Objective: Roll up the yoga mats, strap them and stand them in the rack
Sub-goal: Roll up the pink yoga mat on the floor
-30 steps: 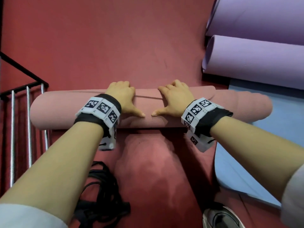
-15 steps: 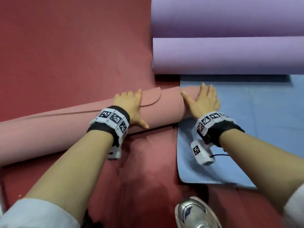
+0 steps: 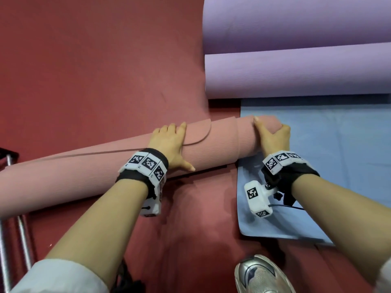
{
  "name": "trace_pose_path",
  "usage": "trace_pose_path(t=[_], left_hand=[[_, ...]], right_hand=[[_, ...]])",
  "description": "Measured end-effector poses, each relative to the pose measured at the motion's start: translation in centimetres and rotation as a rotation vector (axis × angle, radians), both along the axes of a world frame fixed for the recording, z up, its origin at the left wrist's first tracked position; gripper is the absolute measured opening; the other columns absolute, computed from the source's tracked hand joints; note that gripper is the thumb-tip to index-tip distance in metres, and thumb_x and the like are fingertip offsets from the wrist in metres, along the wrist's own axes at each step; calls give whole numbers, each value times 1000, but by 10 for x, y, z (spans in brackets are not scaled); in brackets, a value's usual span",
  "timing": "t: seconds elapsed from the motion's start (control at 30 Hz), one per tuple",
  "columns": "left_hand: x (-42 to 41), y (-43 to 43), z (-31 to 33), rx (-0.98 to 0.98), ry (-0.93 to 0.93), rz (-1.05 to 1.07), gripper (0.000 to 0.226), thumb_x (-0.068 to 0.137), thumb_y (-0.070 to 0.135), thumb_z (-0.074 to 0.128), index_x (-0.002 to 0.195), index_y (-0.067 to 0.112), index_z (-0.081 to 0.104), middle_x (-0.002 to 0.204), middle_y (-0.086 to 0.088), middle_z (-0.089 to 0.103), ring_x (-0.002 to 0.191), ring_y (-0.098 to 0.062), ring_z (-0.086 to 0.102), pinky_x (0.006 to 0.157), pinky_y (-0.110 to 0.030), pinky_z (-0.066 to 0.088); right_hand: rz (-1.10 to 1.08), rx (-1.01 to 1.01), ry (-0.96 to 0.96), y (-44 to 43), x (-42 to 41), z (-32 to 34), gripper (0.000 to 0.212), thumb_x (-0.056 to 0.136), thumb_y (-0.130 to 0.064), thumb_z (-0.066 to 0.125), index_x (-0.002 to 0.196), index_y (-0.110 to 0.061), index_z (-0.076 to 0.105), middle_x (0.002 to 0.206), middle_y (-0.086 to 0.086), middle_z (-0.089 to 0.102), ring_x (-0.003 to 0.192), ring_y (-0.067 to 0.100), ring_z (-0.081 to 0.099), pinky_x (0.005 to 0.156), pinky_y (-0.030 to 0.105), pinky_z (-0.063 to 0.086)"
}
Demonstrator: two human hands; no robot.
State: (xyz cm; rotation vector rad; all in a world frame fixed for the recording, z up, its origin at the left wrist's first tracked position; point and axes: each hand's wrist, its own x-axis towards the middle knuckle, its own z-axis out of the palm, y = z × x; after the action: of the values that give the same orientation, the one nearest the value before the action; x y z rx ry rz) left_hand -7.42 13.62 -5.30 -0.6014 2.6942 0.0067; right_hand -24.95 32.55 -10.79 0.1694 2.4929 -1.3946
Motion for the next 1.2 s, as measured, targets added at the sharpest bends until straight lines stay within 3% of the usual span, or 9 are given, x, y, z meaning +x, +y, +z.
trace_pose_path(t=[0.23,0.4,0.53,0.7,0.8,0.97,1.1,1.2], left_hand=[[-1,-8,17,-53,135,-34,125,48,79,68,145,13,24,131,-10,49,116,-28,49,96,-37,38],[1,-15,75,-105,324,65,123,51,76,70,145,10,26,138,-13,45,122,-30,45,100,-39,36],[16,-17,122,-87,399,190,123,52,73,72,146,10,25,143,-14,41,129,-30,41,106,-39,34],[50,-20,189,-58,497,305,120,55,63,78,147,12,21,145,-9,38,132,-26,38,103,-38,35],[64,-10,224,-60,572,349,119,56,64,77,148,13,20,145,-8,39,132,-24,38,102,-38,35],[58,-2,258,36,665,344,124,53,64,79,148,9,21,145,-10,40,132,-26,40,104,-38,35],[57,-20,256,200,621,333,132,50,57,84,149,8,11,150,-13,30,137,-26,31,111,-35,24],[57,-29,254,272,654,349,136,48,51,87,150,12,6,152,-12,26,139,-25,27,111,-33,22]], right_hand=[[-18,-50,130,-8,-7,26,89,64,-58,76,126,-4,44,129,13,52,121,28,48,105,41,37],[-68,-271,341,-42,-24,112,62,76,-48,65,119,-5,51,122,10,54,116,25,50,101,33,36],[-59,-472,413,-66,-15,178,53,76,-44,61,112,-6,53,111,4,56,108,22,52,94,24,38],[24,-538,558,-92,19,264,35,75,-51,59,92,-24,46,99,-2,53,100,22,52,90,31,42],[23,-571,689,-91,33,314,34,75,-49,62,90,-24,44,96,-1,52,95,20,50,88,34,43],[29,-551,885,-90,37,377,23,81,-42,61,91,-26,46,95,-4,51,92,15,46,83,21,38],[115,-433,962,-102,49,370,49,83,-43,60,103,2,59,99,10,58,94,27,50,87,27,35],[228,-328,937,-107,57,364,59,80,-51,59,108,1,59,104,15,61,99,29,52,87,30,35]])
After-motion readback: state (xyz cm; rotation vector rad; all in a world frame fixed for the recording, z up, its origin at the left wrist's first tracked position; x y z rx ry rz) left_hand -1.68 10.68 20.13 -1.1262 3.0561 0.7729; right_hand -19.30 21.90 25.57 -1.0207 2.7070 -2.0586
